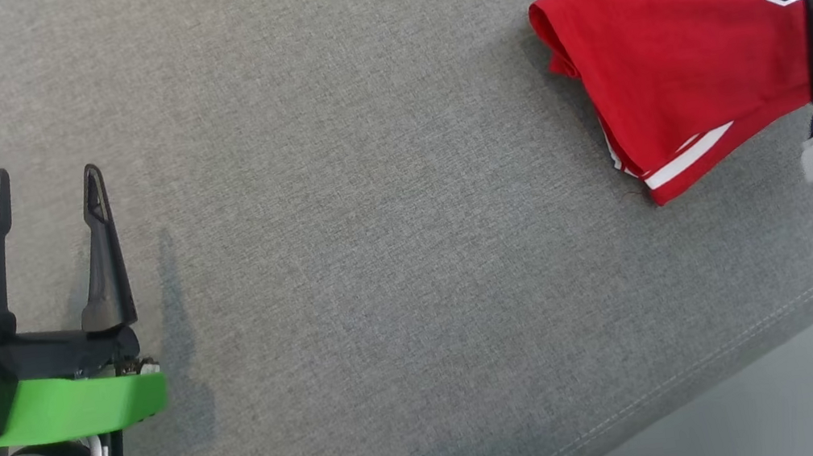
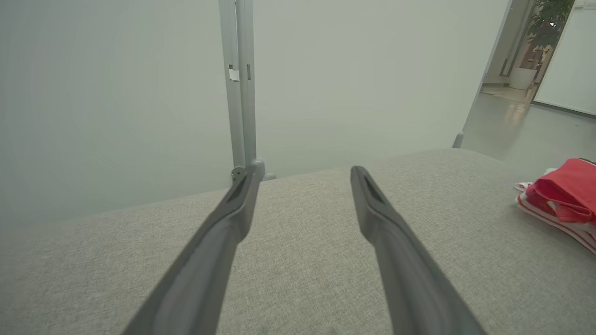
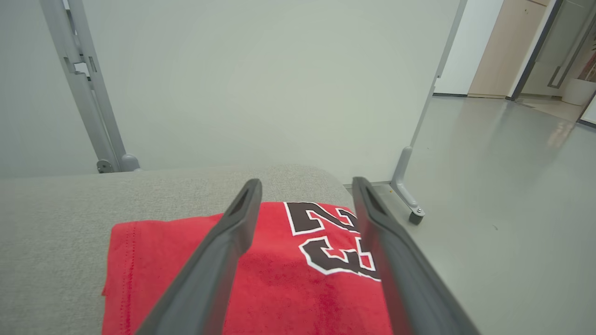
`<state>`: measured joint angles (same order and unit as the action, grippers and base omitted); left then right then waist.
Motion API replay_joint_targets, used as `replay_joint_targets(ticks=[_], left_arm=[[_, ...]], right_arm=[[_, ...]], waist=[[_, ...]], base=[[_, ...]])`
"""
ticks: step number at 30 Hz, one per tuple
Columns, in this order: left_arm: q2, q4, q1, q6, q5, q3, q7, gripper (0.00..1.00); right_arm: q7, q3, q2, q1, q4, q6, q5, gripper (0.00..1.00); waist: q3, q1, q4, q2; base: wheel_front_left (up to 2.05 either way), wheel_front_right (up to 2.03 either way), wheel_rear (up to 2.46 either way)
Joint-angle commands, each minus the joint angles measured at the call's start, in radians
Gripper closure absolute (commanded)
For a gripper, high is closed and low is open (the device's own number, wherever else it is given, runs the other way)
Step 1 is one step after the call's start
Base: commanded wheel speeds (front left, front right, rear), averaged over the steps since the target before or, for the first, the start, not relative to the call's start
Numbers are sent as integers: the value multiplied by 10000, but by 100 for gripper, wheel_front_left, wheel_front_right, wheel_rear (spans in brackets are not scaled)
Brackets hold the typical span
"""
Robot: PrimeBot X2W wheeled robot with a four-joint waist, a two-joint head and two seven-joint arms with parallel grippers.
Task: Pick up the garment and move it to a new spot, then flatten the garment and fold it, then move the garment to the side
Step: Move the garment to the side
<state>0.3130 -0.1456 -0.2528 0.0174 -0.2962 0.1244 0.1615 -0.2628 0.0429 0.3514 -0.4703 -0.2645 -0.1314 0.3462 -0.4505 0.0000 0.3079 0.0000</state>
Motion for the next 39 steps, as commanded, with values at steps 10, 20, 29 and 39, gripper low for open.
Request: replay_joint_targets(ticks=[10,20,29,39], left_arm=[[-291,274,740,-401,-320,-258,288,0],[-406,637,1408,-481,-593,-332,427,0],[-511,967,1887,-346,-747,31,253,0],[-504,1093,2611,-455,-891,166,147,0]], right_arm=[[359,-723,-1385,1307,1757,15,-759,0],[761,-1157,-1586,2070,2044,15,-863,0],[881,-1154,-1608,2720,1978,15,-857,0],[1115,-887,-1712,3839,2377,15,-907,0]], waist=[[1389,0,-1176,0],[2255,0,-2040,0],[3115,0,-2258,0],[3944,0,-2166,0]], base=[[0,0,0],[0,0,0],[0,0,0],[0,0,0]])
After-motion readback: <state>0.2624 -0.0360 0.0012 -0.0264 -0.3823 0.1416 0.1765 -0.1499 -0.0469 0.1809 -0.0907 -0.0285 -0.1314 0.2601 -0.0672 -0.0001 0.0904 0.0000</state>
